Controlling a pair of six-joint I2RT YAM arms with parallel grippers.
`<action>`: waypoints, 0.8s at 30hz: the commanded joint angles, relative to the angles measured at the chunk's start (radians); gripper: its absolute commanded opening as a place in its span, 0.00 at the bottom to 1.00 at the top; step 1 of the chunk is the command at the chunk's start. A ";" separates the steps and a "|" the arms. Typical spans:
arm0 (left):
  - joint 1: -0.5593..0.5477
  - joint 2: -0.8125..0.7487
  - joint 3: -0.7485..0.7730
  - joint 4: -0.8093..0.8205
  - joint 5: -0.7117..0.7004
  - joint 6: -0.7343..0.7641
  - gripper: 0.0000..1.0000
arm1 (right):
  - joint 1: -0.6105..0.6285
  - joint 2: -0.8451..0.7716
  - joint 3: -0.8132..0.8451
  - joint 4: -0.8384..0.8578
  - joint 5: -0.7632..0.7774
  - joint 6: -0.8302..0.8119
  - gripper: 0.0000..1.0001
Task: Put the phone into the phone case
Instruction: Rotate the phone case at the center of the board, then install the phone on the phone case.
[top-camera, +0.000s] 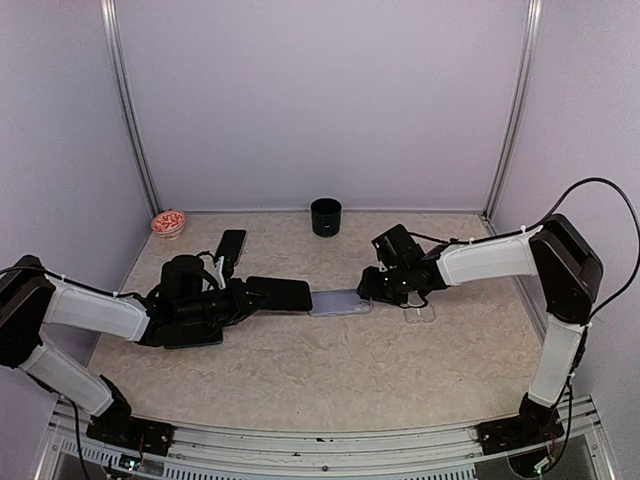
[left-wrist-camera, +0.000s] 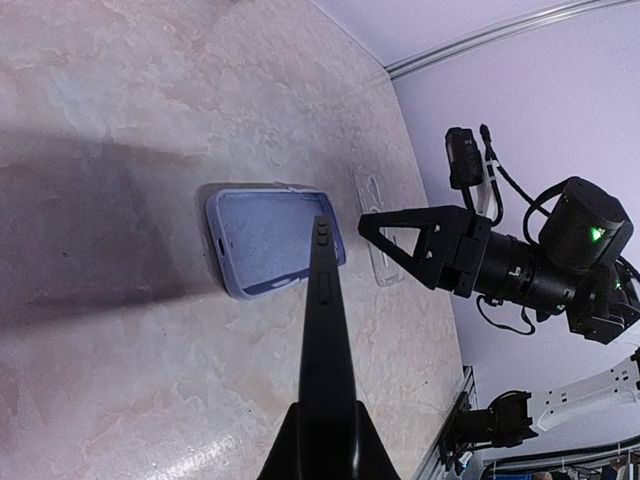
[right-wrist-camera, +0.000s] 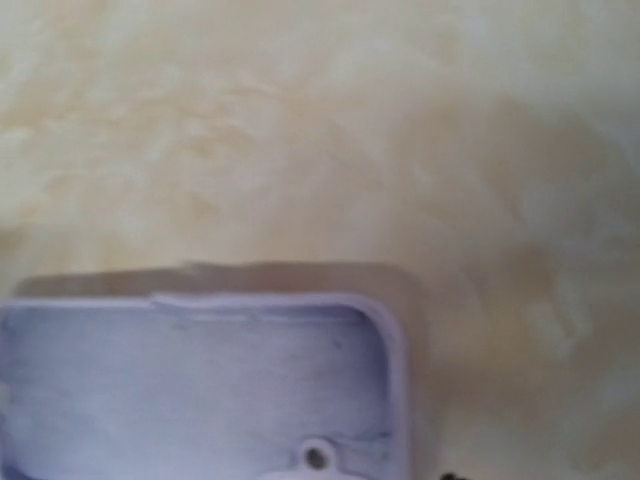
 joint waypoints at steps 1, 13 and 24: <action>-0.003 0.002 0.070 -0.006 -0.017 0.012 0.00 | 0.004 -0.047 0.013 -0.003 0.004 -0.054 0.80; -0.005 0.072 0.146 0.005 0.059 -0.021 0.00 | -0.125 -0.147 -0.093 0.175 -0.251 -0.224 1.00; -0.027 0.201 0.264 -0.035 0.096 -0.092 0.00 | -0.172 -0.158 -0.133 0.238 -0.336 -0.207 1.00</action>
